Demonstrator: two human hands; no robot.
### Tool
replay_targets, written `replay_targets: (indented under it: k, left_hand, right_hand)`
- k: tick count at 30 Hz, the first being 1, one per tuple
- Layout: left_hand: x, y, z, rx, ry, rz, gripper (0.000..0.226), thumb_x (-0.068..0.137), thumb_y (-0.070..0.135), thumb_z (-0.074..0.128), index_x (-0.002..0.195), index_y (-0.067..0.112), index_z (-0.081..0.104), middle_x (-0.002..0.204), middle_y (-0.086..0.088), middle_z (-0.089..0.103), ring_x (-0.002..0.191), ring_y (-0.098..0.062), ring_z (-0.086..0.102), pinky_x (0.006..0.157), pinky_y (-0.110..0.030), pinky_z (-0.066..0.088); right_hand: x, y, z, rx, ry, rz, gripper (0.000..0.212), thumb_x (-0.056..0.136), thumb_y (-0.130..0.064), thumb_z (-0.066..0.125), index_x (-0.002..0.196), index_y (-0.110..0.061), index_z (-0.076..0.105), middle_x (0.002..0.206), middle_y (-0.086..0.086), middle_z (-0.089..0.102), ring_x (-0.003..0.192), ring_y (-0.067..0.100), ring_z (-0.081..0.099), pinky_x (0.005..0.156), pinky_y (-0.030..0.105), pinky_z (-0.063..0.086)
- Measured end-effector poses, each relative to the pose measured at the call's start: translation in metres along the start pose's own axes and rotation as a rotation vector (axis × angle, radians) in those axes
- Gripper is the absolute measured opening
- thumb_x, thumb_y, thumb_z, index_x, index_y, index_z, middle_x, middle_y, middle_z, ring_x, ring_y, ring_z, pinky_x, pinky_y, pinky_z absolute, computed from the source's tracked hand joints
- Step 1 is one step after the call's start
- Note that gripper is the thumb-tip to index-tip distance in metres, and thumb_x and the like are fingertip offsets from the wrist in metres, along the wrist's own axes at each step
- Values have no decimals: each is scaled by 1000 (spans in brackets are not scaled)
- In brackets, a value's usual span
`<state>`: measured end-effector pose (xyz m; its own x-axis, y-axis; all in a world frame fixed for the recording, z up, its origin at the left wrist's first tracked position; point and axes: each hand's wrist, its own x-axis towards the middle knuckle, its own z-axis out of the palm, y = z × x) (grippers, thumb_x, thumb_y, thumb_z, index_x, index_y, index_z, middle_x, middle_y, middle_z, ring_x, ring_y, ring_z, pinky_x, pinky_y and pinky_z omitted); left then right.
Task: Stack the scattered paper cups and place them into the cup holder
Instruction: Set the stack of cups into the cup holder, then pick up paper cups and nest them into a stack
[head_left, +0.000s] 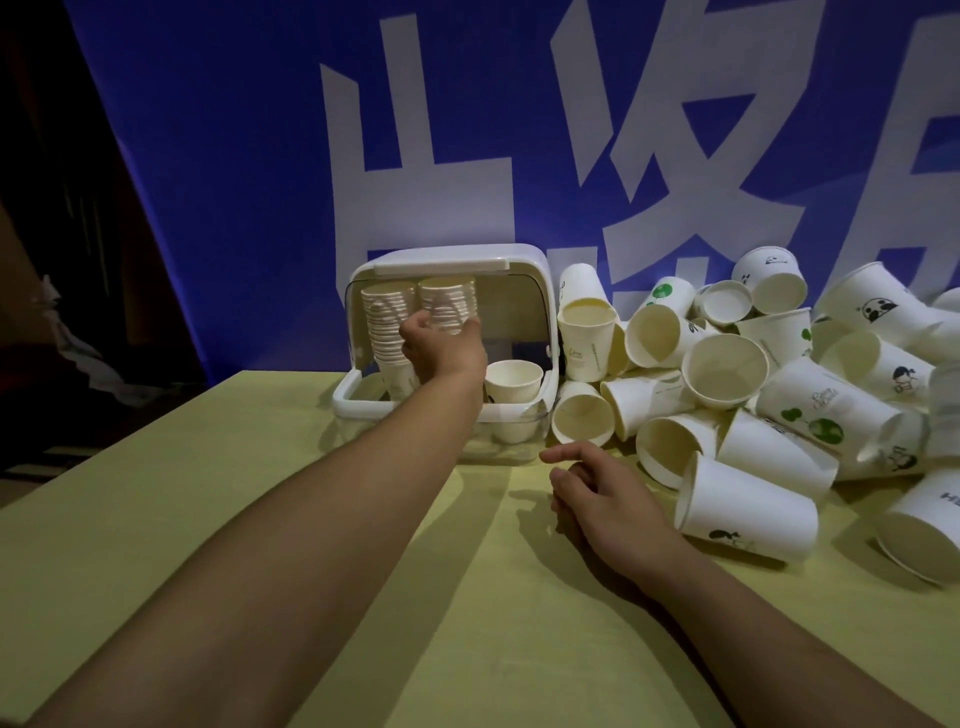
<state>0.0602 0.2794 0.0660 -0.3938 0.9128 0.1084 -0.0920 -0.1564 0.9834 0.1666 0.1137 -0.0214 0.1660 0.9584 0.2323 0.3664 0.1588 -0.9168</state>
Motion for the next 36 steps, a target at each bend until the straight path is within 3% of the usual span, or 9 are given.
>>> replay_targets:
  k: [4, 7, 11, 15, 18, 22, 29, 32, 36]
  left_hand:
    - [-62, -12, -19, -242, -1, 4, 43, 87, 15, 74, 120, 28, 49, 118, 6, 59, 107, -15, 60, 95, -31, 50]
    - [-118, -24, -27, -306, -91, -81, 37, 91, 13, 70, 118, 27, 51, 115, 5, 61, 102, -11, 60, 81, -21, 46]
    - [-159, -33, -27, -88, -491, -110, 27, 93, 17, 66, 114, 28, 55, 109, 7, 62, 100, -16, 63, 86, -33, 54]
    - [-173, -36, -37, 220, -1003, -91, 12, 96, 22, 65, 106, 28, 64, 99, 4, 70, 70, -8, 62, 59, -25, 47]
    - [-170, -38, -39, 244, -1069, -141, 13, 97, 19, 64, 109, 23, 67, 87, 2, 68, 65, -9, 59, 53, -24, 43]
    - [-160, -42, -41, 242, -1043, -159, 16, 94, 20, 68, 110, 22, 68, 90, -1, 67, 65, -11, 59, 51, -24, 45]
    - [-155, -41, -43, 267, -959, -92, 9, 96, 29, 65, 104, 31, 68, 89, 3, 66, 68, -11, 59, 61, -28, 47]
    - [-163, -40, -42, 184, -929, -9, 16, 98, 38, 60, 113, 33, 64, 114, 5, 66, 95, -14, 64, 71, -30, 57]
    - [-184, -40, -43, 28, -1036, 34, 44, 92, 52, 55, 134, 40, 52, 126, 8, 61, 108, -13, 64, 86, -34, 59]
  right_hand:
    - [-19, -23, -5, -132, 93, -217, 25, 100, -17, 51, 99, -38, 63, 71, -4, 63, 67, 9, 59, 56, 16, 48]
    - [-35, -42, -32, -248, 396, -423, 22, 97, -13, 53, 97, -31, 66, 75, -15, 61, 67, 7, 57, 58, 12, 42]
    - [-47, -35, -87, -780, 516, -449, 22, 90, -18, 58, 109, -19, 68, 94, -8, 61, 87, 12, 47, 71, 28, 39]
    - [-81, 5, -102, -1026, 606, -440, 30, 88, -28, 51, 110, -14, 67, 106, 4, 66, 101, 23, 50, 82, 39, 43]
    - [-79, 11, -97, -1022, 644, -412, 32, 85, -26, 56, 113, -15, 65, 110, 3, 67, 105, 27, 52, 88, 41, 39]
    - [-72, 15, -85, -1188, 396, -206, 53, 85, -39, 53, 136, -24, 48, 136, -2, 55, 130, 26, 38, 103, 45, 26]
    - [-73, 17, -89, -939, 482, -177, 73, 80, -44, 71, 140, -21, 38, 126, 4, 57, 111, 28, 56, 91, 45, 43]
    - [-77, 11, -89, -601, 602, -205, 62, 82, -50, 72, 123, -26, 33, 114, -2, 54, 98, 24, 60, 77, 42, 54]
    - [-81, 9, -88, -424, 421, -245, 40, 90, -49, 64, 111, -28, 37, 114, -6, 51, 99, 6, 57, 77, 27, 51]
